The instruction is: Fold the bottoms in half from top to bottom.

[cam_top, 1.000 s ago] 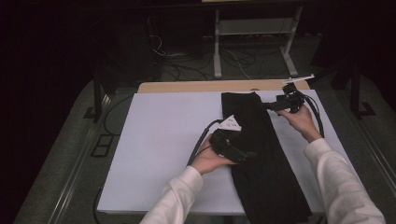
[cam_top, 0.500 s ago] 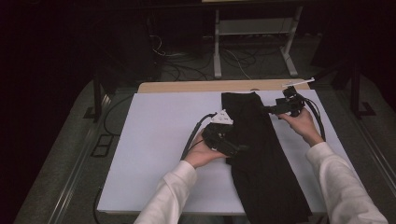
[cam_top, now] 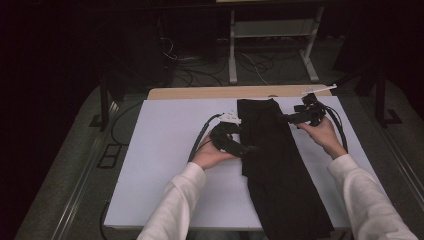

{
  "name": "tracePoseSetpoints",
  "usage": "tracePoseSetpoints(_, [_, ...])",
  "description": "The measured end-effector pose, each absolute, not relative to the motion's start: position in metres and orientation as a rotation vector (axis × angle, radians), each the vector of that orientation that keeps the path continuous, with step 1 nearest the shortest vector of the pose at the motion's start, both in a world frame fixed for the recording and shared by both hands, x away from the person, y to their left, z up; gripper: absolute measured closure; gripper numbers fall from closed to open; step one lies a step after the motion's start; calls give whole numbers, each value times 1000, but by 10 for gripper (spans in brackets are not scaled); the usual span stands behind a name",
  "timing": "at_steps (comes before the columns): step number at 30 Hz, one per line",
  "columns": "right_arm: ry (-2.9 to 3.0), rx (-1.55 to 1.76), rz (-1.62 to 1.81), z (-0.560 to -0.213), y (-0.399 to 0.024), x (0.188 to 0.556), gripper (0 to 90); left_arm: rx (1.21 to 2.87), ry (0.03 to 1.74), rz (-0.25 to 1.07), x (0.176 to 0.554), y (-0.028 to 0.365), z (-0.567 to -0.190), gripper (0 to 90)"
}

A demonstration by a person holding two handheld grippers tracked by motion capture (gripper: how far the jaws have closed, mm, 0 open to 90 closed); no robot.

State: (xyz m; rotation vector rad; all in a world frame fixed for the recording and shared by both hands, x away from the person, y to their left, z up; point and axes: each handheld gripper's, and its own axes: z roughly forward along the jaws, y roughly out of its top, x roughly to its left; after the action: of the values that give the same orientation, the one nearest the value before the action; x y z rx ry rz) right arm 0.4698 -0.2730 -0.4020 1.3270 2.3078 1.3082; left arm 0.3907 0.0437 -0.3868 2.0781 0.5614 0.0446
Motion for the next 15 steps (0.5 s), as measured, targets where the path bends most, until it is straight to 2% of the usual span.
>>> tracePoseSetpoints(15, [2311,1332,1306,-403,-273,469,0,2096,612,47,426,56,-386,0])
